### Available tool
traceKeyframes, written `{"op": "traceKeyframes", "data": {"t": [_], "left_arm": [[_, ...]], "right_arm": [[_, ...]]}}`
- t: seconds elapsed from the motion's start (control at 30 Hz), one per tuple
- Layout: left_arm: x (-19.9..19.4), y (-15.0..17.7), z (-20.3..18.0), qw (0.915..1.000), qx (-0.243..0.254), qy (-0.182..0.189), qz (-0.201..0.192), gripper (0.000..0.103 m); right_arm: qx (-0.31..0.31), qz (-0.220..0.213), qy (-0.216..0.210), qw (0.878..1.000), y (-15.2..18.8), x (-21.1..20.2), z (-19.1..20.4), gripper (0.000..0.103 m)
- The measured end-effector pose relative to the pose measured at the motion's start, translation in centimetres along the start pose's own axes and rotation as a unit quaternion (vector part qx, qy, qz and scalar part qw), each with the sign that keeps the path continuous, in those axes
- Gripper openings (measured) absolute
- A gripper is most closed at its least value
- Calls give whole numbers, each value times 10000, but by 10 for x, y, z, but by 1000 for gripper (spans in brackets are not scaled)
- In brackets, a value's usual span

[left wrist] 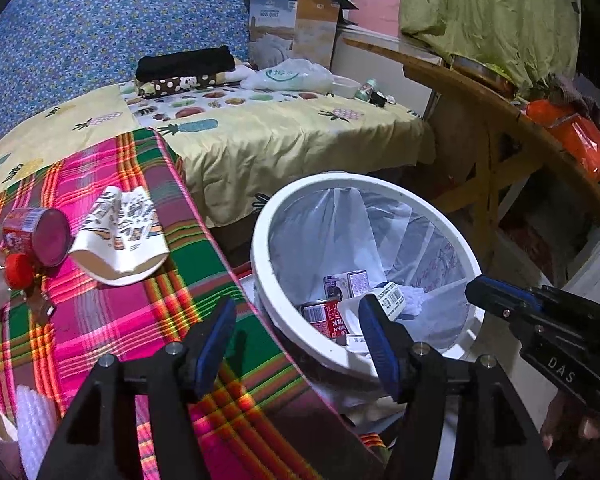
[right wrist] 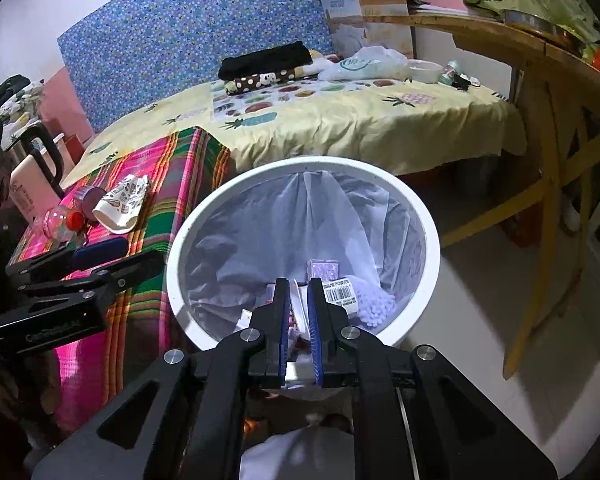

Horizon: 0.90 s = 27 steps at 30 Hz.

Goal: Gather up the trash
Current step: 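Open both tools to drop the carton and yogurt cup into the bin, then move both open tools back over the table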

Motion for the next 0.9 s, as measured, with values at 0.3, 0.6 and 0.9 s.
{"op": "traceKeyframes", "data": {"t": [0.3, 0.6, 0.9], "left_arm": [[-29, 0, 17, 9995, -159, -117, -258, 70], [-52, 0, 32, 9983, -280, -301, -421, 72], [-82, 7, 52, 9964, -349, -508, -575, 72]], "right_arm": [[-147, -107, -130, 9998, -6, -5, 14, 10], [-149, -204, -288, 9993, -9, -11, 25, 11], [-60, -325, -713, 9969, -11, -18, 44, 13]]}}
Point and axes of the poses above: each gripper's, at about its wrist camera, not at the fingertips, and x roughly the way its jaws point, z to its left, y to its underside, the point moved 6 cm from there along x, roughly the way its jaws point, and after that the axes turned 14 degrees about -z, right-handed, at the moved point
